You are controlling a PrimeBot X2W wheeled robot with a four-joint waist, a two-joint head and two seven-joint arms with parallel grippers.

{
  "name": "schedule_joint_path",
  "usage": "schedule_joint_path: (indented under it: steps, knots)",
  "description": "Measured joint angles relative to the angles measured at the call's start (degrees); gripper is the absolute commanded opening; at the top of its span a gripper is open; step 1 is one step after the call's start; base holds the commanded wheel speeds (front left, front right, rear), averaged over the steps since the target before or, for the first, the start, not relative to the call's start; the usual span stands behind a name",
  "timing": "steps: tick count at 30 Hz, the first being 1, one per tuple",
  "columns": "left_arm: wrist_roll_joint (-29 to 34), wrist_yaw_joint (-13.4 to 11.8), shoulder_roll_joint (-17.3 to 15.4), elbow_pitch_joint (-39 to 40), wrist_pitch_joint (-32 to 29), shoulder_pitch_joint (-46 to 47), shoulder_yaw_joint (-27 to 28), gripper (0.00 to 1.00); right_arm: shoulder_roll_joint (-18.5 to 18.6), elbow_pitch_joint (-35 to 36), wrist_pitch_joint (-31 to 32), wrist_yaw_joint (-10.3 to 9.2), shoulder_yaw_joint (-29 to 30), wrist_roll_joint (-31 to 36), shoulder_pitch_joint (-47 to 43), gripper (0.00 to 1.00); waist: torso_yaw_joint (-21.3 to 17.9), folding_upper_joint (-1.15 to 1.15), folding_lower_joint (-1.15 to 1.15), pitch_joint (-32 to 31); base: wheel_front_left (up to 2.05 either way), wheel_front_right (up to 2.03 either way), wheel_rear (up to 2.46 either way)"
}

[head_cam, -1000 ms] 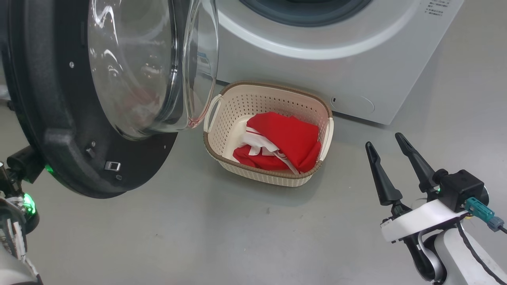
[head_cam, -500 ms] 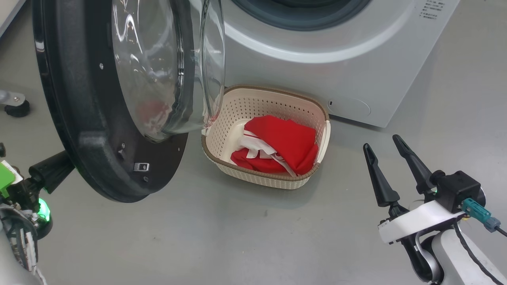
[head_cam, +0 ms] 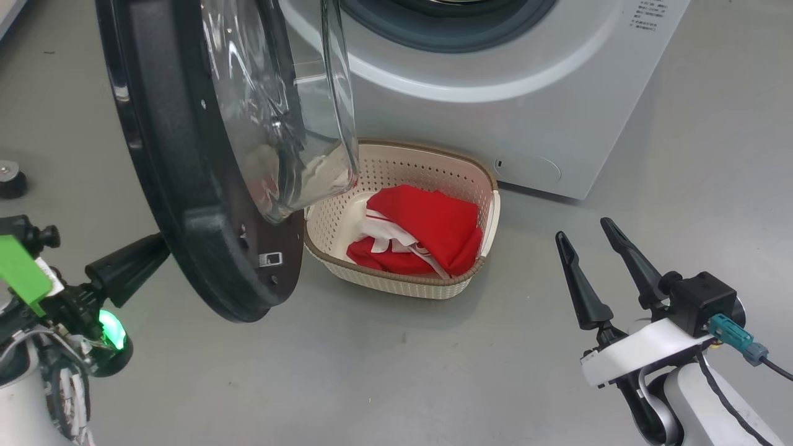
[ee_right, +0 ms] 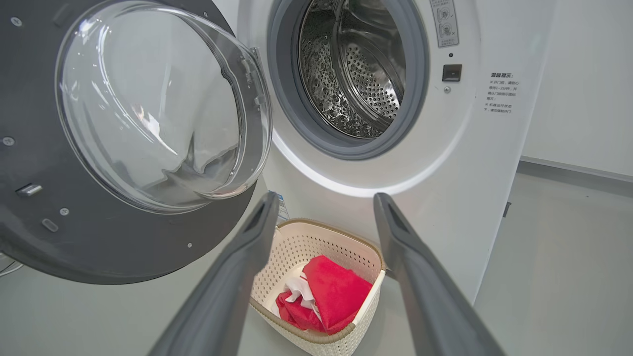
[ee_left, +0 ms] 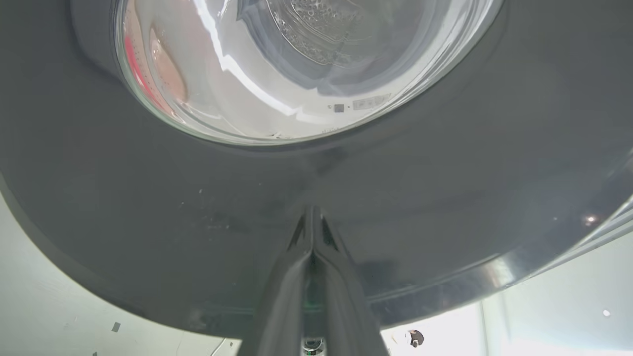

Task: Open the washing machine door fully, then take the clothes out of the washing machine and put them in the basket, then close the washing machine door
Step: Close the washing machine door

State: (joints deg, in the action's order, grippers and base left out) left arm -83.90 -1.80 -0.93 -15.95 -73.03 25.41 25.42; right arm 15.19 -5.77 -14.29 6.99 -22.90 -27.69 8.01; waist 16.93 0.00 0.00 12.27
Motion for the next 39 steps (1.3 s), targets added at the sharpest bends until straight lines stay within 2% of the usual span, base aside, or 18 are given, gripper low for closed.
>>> schedule_joint_path:
  steps: [12, 15, 22, 28, 34, 39]
  knots:
    - [-3.7, -0.3, 0.0, 4.1, 5.8, -3.7, -5.8, 0.00, -0.1, -0.5, 0.0, 0.00, 0.1, 0.0, 0.0, 1.00, -1.0, 0.00, 0.00, -0.4, 0.00, 0.00, 0.00]
    - [-2.4, 1.4, 0.0, 5.7, 8.0, -4.7, -7.2, 0.00, -0.1, -1.0, -0.1, 0.00, 0.6, 0.0, 0.0, 1.00, -0.9, 0.00, 0.00, -0.6, 0.00, 0.00, 0.00]
    - [8.9, 6.8, 0.0, 9.0, 13.6, -8.2, -9.5, 0.00, -0.9, -2.1, -0.1, -0.02, 2.0, 0.0, -0.5, 1.00, -0.1, 0.00, 0.00, -2.9, 0.00, 0.00, 0.00]
    - [16.2, 8.1, -0.4, 11.3, 17.7, -11.3, -11.1, 0.00, -1.0, -2.1, -0.1, -0.09, 3.2, 0.0, -0.6, 1.00, 0.9, 0.00, 0.00, -4.6, 0.00, 0.00, 0.00]
    - [26.8, 8.7, -4.4, 15.6, 24.8, -14.7, -12.5, 0.00, -1.7, -1.9, -0.1, -0.43, 3.8, 0.0, -0.8, 1.00, 1.8, 0.00, 0.00, -6.0, 0.00, 0.00, 0.00]
    - [34.7, 8.9, -6.5, 18.8, 31.6, -17.5, -14.7, 0.00, -1.9, -1.8, -0.1, -0.58, 3.8, 0.0, -1.5, 1.00, 2.0, 0.00, 0.00, -6.4, 0.00, 0.00, 0.00]
